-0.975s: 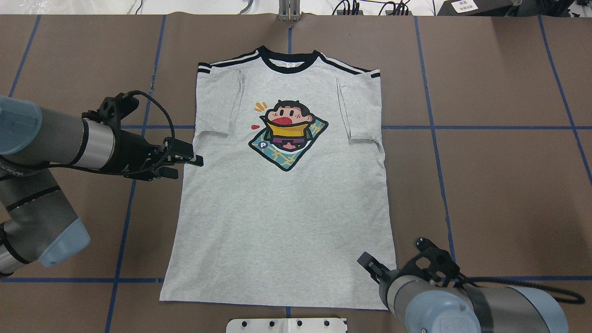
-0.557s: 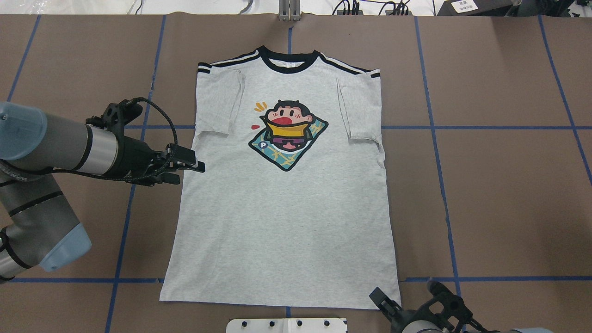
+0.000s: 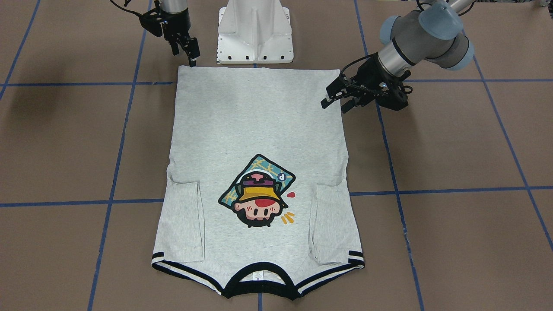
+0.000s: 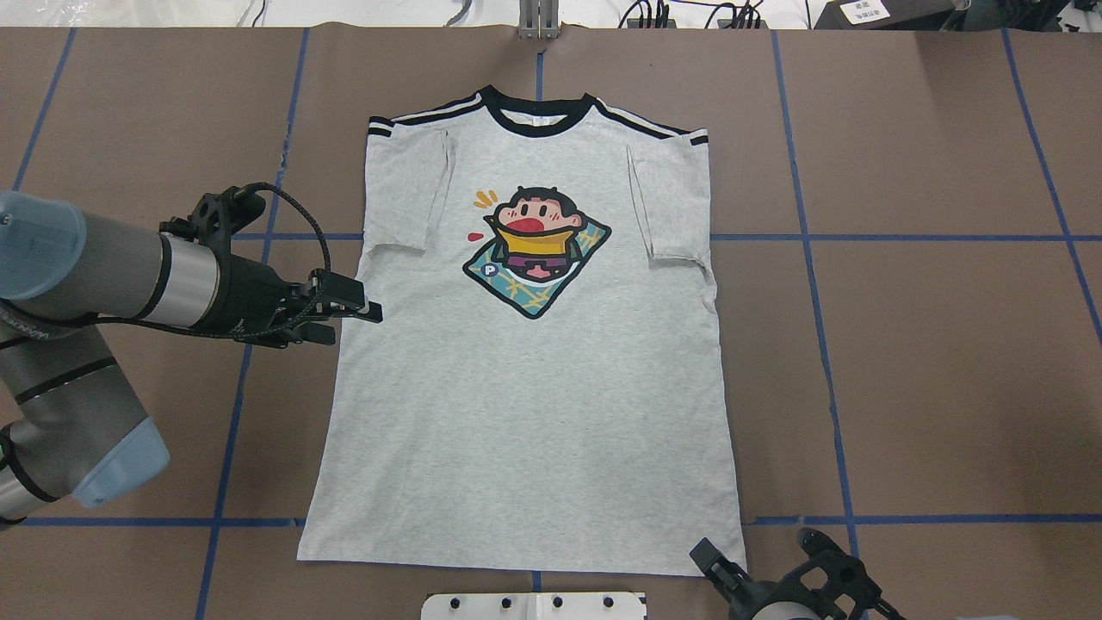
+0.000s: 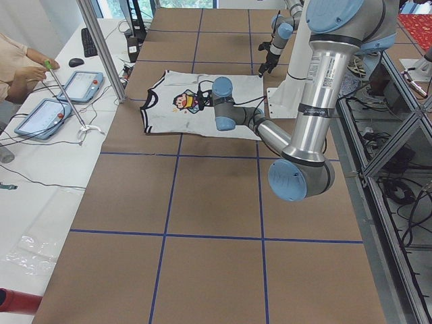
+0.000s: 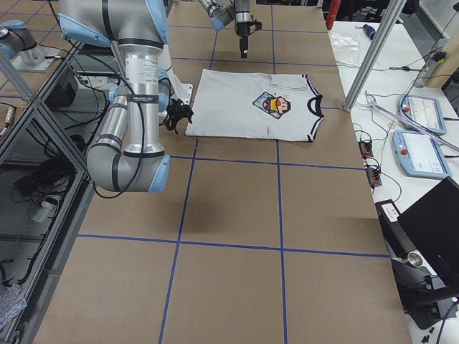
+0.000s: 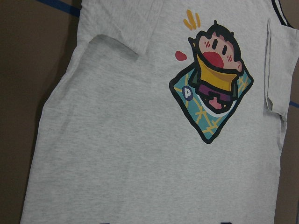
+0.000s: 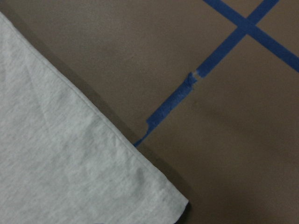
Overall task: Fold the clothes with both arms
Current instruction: 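Position both grippers at the hem corners and grasp them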
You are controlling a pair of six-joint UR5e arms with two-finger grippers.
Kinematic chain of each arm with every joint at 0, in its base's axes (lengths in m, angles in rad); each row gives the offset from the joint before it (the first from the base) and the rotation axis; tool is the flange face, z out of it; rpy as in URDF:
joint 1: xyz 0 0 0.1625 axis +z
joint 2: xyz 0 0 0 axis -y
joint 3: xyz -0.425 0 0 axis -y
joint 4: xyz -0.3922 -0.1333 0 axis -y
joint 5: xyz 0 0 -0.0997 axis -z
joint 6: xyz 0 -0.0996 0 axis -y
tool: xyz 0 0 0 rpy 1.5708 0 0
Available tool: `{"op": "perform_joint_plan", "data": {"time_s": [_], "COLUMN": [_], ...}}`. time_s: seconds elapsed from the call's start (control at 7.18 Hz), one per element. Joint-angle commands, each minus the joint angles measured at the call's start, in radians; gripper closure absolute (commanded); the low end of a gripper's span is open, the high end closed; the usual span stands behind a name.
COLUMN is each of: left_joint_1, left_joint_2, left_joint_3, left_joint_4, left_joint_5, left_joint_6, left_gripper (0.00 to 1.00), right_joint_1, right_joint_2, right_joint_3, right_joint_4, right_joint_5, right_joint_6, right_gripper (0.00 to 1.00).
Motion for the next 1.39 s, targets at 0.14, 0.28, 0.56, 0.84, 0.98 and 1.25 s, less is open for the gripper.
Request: {"op": "perform_joint_plan", "data": {"time_s": [0.14,0.28,0.56,0.84,0.98,1.25], "left_joint_1": [0.000,0.000,0.000,0.000,0.002,0.002], "left_joint_2": [0.000,-0.001,-0.001,-0.001,-0.001,-0.001], "left_joint_3": [-0.007,-0.007,-0.008,-0.010,-0.011,-0.019], "left_joint_4": [0.000,0.000,0.000,0.000,0.000,0.000], "left_joint_5": [0.000,0.000,0.000,0.000,0.000,0.000], "left_joint_6": [0.000,-0.002,-0.003,-0.005,-0.005,-0.008], "left_gripper": [0.17,0.17,0.17,0.17,0.17,0.17], "right_joint_1": [0.014,0.023,0.023,0.023,0.022,0.028], "right_joint_2": [0.002,0.003,0.006,0.009,0.010,0.008], "right_joint_3": [-0.030,-0.030,-0.030,-0.030,-0.030,-0.021], "right_joint_4": [-0.002,-0.002,-0.002,-0.002,-0.003,-0.003], "right_joint_5": [0.004,0.005,0.005,0.005,0.005,0.028], "right_joint_6": [-0.006,-0.008,-0.007,-0.007,-0.005,-0.005], "right_gripper": [0.05,0.06,0.42,0.46,0.71,1.00]}}
